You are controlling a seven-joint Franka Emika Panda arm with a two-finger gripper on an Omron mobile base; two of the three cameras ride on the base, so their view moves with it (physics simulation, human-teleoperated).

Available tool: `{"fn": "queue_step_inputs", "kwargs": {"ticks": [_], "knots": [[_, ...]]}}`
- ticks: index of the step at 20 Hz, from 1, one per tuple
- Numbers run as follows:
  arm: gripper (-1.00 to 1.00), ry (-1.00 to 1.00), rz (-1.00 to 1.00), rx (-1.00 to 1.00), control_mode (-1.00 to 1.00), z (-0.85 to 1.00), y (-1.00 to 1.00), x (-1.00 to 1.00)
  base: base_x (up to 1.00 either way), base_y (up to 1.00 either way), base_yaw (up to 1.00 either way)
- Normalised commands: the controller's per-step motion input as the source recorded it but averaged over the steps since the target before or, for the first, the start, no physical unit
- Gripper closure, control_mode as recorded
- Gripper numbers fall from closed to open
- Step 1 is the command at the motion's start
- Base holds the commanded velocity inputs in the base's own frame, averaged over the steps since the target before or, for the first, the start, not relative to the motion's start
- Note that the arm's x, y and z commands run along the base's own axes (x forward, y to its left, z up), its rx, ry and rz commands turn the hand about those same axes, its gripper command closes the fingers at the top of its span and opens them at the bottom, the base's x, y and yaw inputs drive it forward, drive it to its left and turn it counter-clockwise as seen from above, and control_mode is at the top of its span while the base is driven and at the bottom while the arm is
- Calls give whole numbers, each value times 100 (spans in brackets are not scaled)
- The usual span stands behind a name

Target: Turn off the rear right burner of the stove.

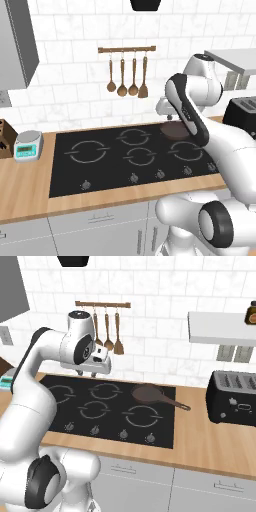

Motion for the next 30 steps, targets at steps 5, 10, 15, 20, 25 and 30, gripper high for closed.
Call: {"fn": "queue_step_inputs", "kwargs": {"ticks": [5,10,15,20,25,30], "knots": [[-100,0,0,0,-100,-14,0,-31,0,0,0],[-100,23,-7,0,-100,-87,4,-25,0,0,0],[-100,19,-9,0,-100,-73,0,-1,0,0,0],[-100,1,0,0,-100,-31,7,0,0,0,0],[-100,0,0,0,-100,-23,0,0,0,0,0],[-100,0,-3,0,-100,-20,0,0,0,0,0]]}}
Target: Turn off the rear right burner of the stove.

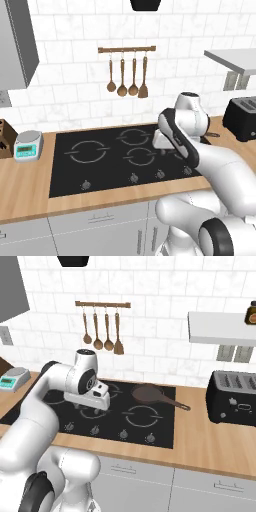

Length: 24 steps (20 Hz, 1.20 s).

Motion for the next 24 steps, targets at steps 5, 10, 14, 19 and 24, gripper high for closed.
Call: {"fn": "queue_step_inputs", "kwargs": {"ticks": [5,10,14,19,24], "knots": [[-100,1,0,0,-100,-16,17,0,0,0,0],[-100,1,0,0,-100,-6,39,0,0,0,0],[-100,1,0,0,-100,-4,0,0,0,0,0],[-100,0,0,0,-100,-19,-34,0,0,0,0],[-100,0,0,0,-100,-38,-67,0,0,0,0]]}}
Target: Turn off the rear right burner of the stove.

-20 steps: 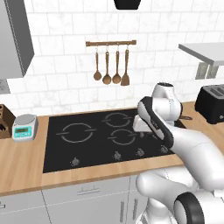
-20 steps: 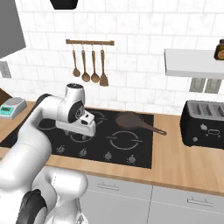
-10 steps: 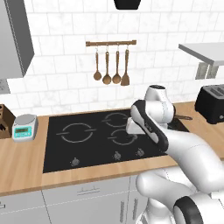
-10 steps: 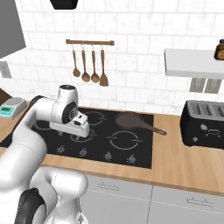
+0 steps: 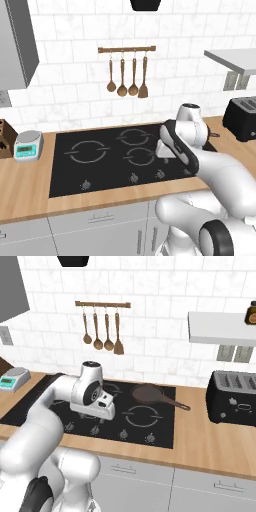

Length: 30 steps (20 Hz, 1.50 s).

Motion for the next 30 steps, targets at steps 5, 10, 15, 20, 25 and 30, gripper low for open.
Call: {"fn": "queue_step_inputs", "kwargs": {"ticks": [5,10,15,20,25,30], "knots": [[-100,0,0,0,-100,-35,-74,6,0,0,0],[-100,0,0,-3,-100,-35,-41,18,0,0,0],[-100,0,0,-5,-100,-39,-34,31,0,0,0],[-100,0,0,-6,-100,-36,-29,24,0,0,0],[-100,0,0,-4,-100,-28,-8,31,0,0,0],[-100,0,0,-1,-100,-21,-2,24,0,0,0]]}}
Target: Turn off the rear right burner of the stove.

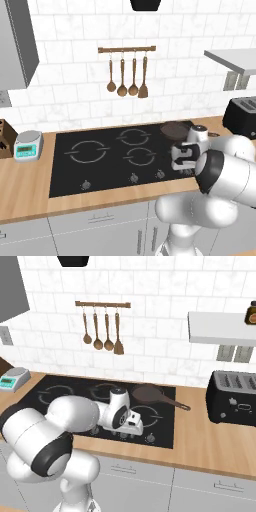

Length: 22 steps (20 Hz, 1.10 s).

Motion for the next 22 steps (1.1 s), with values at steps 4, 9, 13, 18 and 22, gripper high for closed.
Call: {"fn": "queue_step_inputs", "kwargs": {"ticks": [4,9,13,18,22], "knots": [[-100,0,0,0,-100,-17,-1,13,0,0,0],[-100,0,0,0,-100,-10,0,11,0,0,0],[100,0,0,0,-100,0,0,0,0,0,0],[100,0,0,0,-100,0,0,0,0,0,0],[100,0,-12,0,-100,0,-2,-1,0,0,0]]}}
